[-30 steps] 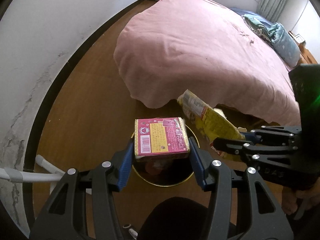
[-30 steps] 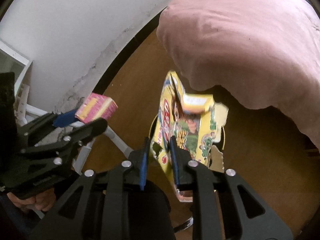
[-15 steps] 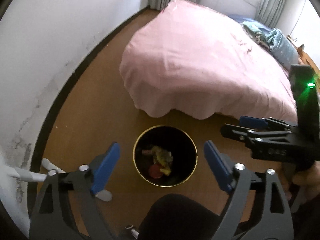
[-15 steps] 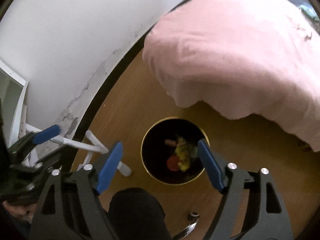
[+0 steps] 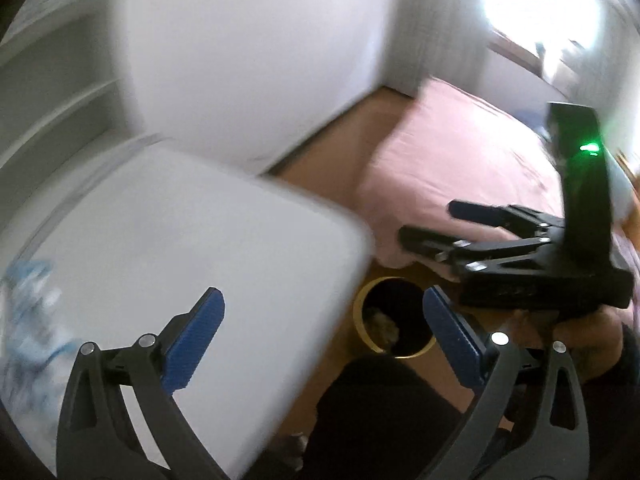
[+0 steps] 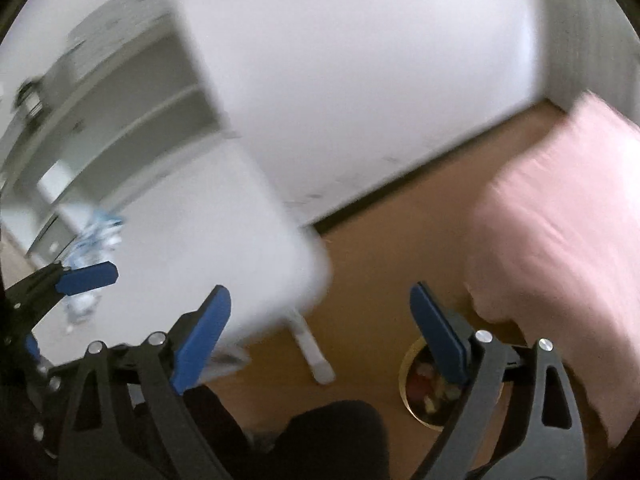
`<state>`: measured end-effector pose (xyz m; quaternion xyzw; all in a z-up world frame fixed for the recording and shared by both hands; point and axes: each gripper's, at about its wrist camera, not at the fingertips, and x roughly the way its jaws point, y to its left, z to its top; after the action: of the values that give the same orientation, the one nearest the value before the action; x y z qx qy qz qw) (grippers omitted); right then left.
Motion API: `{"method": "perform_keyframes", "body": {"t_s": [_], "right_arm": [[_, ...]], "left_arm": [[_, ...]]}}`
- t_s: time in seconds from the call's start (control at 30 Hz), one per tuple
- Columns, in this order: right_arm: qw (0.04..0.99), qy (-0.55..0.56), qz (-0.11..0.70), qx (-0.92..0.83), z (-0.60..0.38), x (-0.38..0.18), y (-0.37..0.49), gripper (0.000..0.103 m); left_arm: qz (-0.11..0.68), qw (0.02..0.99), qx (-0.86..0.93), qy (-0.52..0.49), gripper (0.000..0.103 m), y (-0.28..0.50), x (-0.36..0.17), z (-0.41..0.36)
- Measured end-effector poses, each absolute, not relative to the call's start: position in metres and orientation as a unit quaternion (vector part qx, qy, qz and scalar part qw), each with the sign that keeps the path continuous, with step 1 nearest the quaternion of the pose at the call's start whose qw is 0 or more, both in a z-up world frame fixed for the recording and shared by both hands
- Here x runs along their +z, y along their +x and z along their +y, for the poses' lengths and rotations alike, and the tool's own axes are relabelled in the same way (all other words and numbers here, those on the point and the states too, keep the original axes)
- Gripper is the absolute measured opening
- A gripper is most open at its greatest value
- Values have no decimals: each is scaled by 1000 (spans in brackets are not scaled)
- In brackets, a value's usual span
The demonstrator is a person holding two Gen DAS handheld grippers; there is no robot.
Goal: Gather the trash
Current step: 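Return to the desk and grasp the blue-trimmed white bag with the right gripper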
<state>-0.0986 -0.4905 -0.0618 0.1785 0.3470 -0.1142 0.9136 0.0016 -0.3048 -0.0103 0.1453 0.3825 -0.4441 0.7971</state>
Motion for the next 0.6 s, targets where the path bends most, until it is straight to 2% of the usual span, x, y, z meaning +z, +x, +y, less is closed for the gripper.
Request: {"method": "perform_keyframes", "body": {"t_s": [0.13, 0.33, 0.47, 0.6], "right_arm": [[927, 138, 348, -33, -425, -42, -51, 88], [915, 94, 380, 100, -317, -47, 14, 87], [902, 41, 395, 172, -244, -54, 39, 81], [891, -10, 403, 211, -190, -56, 54, 75]], "left_arm": [[392, 845, -349, 100, 96, 36, -8, -205], [418, 886, -194, 44, 96, 61, -25, -70], [433, 892, -130, 12, 96, 55, -37, 0], [445, 889, -103, 0, 96, 42, -45, 34]]}}
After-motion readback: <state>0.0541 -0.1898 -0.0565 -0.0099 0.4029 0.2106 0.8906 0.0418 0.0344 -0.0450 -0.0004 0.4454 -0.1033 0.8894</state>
